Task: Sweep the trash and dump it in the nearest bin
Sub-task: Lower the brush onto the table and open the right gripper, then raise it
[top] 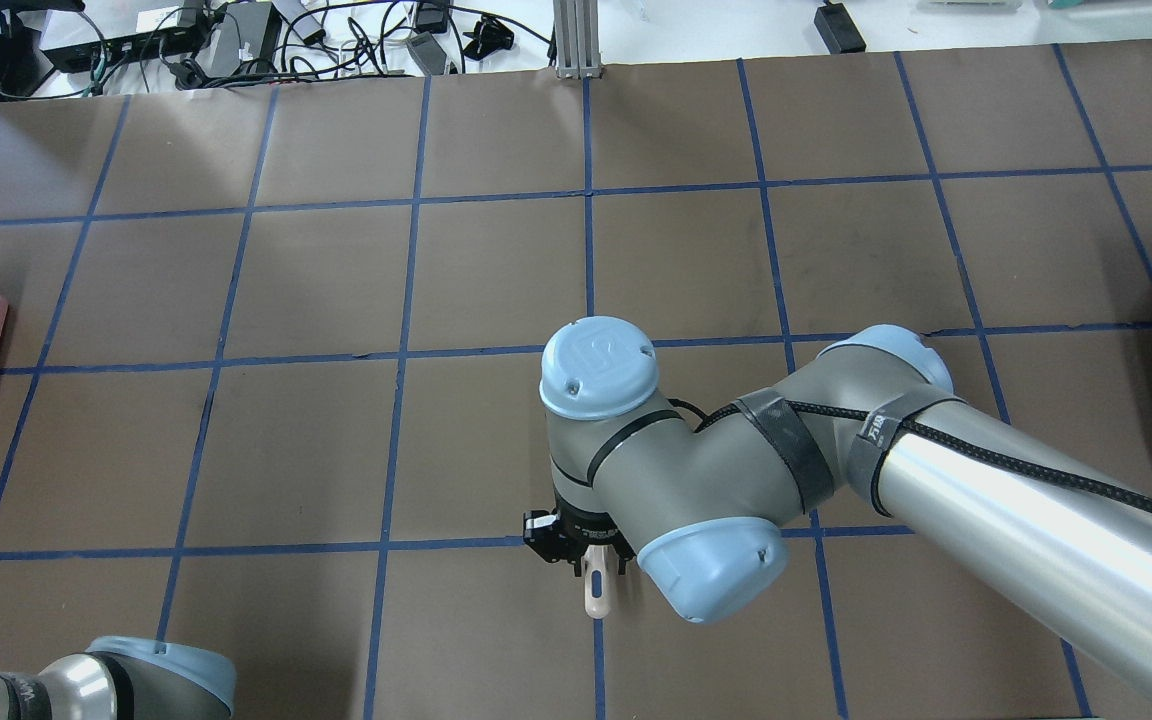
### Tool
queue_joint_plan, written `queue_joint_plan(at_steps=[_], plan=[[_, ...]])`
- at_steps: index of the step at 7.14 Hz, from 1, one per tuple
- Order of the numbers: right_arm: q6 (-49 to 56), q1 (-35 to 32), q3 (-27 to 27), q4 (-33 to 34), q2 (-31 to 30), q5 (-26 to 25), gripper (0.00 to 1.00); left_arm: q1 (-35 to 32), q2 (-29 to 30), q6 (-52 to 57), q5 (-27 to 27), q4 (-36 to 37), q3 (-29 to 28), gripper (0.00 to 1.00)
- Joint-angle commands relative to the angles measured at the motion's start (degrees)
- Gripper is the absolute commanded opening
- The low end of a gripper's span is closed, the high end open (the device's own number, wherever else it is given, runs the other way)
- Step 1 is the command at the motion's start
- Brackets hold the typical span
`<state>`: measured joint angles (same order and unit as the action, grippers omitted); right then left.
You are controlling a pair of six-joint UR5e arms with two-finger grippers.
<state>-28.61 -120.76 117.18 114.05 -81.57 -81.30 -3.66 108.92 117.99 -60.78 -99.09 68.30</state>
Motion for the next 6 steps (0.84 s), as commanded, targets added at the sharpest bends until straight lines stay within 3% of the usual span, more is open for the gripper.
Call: queue_joint_plan(at_steps=[1, 3, 6], plan=[[0.05, 0.0, -0.11, -0.05, 0.0, 0.0, 0.73, -2.65, -0.63, -0.13, -6.15, 2.66, -0.01, 0.0], [0.66, 0.0, -2.03, -0.05, 0.0, -0.35, 0.81, -5.91, -1.77, -0.3, -11.7, 4.52, -0.1, 0.0], [0.84, 1.92, -9.58, -1.72, 0.0, -0.88, 0.93, -6.54, -4.49, -0.48, -11.2, 4.61, -0.36, 0.0]])
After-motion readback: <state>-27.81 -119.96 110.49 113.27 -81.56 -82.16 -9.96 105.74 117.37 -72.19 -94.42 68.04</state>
